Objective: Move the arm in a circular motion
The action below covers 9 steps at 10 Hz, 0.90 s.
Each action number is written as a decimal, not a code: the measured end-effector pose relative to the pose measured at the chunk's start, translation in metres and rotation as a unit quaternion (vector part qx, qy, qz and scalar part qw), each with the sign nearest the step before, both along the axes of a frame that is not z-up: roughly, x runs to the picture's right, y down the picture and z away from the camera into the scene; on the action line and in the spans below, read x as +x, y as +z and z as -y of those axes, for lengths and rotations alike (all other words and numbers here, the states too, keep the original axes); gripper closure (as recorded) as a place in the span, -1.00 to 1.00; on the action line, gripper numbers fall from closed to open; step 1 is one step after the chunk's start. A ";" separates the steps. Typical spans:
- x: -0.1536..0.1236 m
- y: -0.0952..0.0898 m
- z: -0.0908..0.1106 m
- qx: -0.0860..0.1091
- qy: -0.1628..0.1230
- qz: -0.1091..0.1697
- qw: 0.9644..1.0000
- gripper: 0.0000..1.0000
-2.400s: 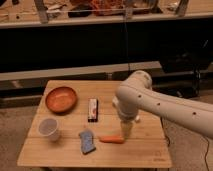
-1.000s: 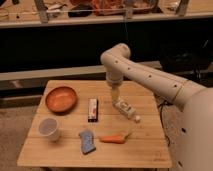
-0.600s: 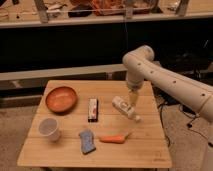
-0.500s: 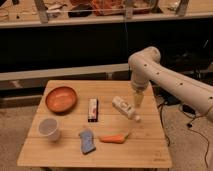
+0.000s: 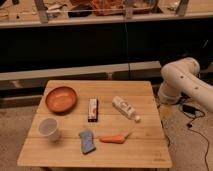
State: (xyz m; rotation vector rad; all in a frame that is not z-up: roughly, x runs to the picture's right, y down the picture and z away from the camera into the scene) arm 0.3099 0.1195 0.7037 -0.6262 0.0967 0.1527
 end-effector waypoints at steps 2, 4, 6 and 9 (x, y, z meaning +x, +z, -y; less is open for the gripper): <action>0.009 -0.017 -0.012 0.003 -0.010 0.003 1.000 -0.60; -0.003 -0.024 -0.016 0.003 -0.027 0.014 1.000 -0.60; -0.028 -0.027 -0.017 0.004 -0.039 0.026 0.999 -0.60; -0.104 -0.033 -0.016 0.006 -0.064 0.057 0.996 -0.60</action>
